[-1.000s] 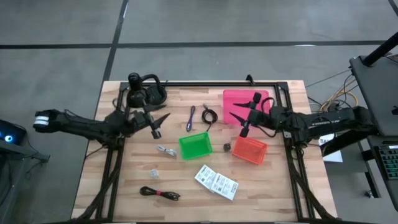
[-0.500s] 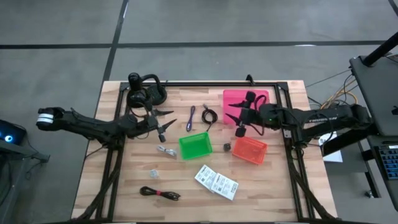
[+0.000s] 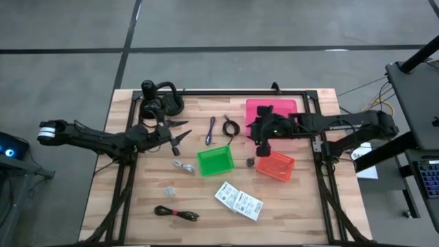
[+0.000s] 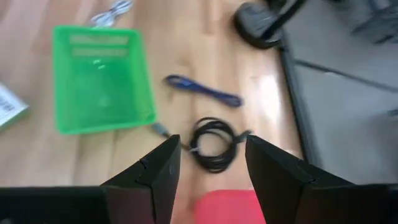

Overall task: Pick and place items into bin
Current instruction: Put the black charger adapter into the orange bin

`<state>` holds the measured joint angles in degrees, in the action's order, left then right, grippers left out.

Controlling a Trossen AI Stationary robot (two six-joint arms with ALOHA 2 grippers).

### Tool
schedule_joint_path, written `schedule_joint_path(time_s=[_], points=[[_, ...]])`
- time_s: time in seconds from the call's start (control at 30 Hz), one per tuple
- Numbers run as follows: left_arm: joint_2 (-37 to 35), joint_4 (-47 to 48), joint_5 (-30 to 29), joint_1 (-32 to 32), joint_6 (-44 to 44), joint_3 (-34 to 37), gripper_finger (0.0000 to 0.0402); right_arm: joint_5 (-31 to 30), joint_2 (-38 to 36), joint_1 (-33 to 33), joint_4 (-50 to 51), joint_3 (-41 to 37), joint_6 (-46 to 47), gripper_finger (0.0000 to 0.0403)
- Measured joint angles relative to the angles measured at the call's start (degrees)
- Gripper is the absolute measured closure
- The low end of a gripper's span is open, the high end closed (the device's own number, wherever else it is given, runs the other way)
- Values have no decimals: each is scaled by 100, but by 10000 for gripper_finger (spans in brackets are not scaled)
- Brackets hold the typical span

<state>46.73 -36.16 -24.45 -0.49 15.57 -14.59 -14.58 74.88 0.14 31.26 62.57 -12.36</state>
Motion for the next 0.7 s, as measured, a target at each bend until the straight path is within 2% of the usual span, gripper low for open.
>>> schedule_joint_path(time_s=[0.13, 0.4, 0.5, 0.7], points=[[38, -2, 0, 0, 31, 0, 243, 411, 408, 0, 580, 300, -7, 231], [54, -32, -9, 0, 220, 4, 243, 597, 1231, -2, 1700, 785, 234, 204], [35, 8, -9, 0, 227, 7, 243, 900, 1481, 0, 1803, 837, 219, 188], [60, -28, -11, 0, 270, 6, 243, 922, 1848, -2, 1818, 911, 366, 155]])
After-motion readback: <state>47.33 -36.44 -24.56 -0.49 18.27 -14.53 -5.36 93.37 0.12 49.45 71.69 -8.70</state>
